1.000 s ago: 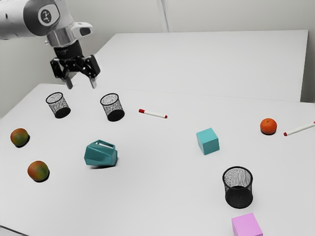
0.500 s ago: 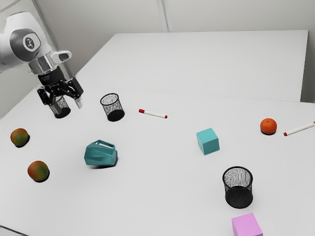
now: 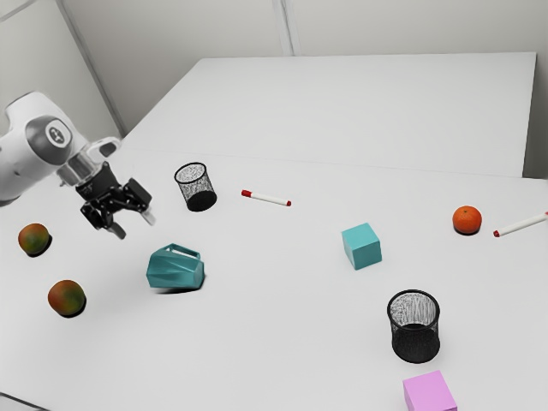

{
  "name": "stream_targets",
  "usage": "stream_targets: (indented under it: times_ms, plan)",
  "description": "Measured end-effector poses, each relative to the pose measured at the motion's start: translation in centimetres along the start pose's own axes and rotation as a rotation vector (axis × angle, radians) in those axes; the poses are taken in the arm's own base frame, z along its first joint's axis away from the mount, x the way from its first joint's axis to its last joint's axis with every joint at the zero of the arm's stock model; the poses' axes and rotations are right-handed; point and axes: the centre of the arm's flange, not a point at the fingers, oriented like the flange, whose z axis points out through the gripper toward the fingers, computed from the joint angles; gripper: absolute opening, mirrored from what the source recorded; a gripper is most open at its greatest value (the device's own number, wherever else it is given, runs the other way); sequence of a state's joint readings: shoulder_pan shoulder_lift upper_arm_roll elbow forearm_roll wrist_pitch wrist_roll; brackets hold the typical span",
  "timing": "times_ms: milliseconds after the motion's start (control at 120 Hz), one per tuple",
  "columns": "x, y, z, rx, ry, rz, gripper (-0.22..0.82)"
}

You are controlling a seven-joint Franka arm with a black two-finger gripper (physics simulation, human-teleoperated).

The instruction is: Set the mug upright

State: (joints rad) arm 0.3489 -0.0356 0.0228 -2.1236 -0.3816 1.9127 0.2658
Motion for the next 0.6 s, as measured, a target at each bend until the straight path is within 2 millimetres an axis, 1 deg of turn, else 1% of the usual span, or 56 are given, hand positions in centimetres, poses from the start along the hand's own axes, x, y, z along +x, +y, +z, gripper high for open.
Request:
stream_targets:
  times_ms: [67, 125, 208, 383, 600]
  plan:
    - [-0.1, -1.0, 0.6, -0.024, 0.025, 0.001, 0.58]
    - [-0.3, -1.9, 1.6, -0.055, 0.045, -0.002, 0.58]
    - [-0.3, -2.6, 2.5, -0.086, 0.074, 0.005, 0.58]
    - [0.2, -3.2, 3.8, -0.125, 0.106, 0.036, 0.58]
    - [0.3, -3.5, 5.7, -0.175, 0.075, 0.066, 0.58]
